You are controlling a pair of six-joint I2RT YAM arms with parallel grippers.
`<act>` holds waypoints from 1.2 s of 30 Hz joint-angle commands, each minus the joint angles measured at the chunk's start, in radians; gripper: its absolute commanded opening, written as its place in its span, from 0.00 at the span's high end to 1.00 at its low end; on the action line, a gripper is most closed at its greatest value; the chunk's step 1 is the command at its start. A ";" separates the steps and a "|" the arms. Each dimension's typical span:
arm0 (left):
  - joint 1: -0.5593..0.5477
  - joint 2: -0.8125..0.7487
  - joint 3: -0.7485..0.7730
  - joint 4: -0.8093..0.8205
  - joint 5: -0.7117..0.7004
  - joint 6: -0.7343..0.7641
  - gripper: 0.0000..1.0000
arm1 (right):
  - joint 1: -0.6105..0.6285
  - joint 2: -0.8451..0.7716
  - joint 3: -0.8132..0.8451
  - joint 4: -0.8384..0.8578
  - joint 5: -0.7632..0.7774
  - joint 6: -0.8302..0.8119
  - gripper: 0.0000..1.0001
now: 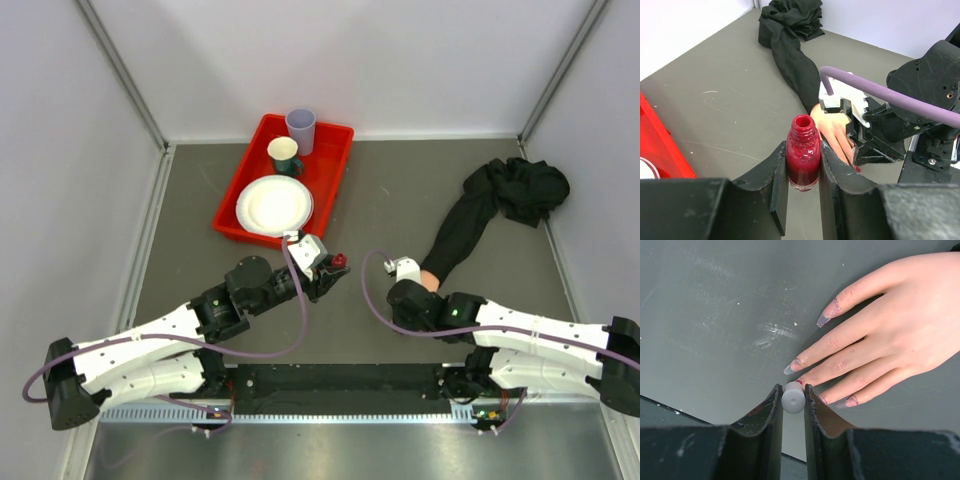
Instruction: Paint the nails
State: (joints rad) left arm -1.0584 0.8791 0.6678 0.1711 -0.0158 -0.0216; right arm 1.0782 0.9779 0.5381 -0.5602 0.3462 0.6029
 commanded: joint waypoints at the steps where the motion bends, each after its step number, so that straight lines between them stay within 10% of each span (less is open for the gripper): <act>1: -0.003 -0.017 0.035 0.036 0.008 0.014 1.00 | 0.011 -0.001 0.019 0.042 0.005 -0.006 1.00; 36: -0.003 -0.020 0.036 0.031 0.008 0.014 1.00 | 0.011 -0.001 0.016 0.037 0.002 0.001 1.00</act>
State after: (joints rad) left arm -1.0584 0.8791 0.6678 0.1711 -0.0158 -0.0216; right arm 1.0782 0.9840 0.5381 -0.5453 0.3389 0.6029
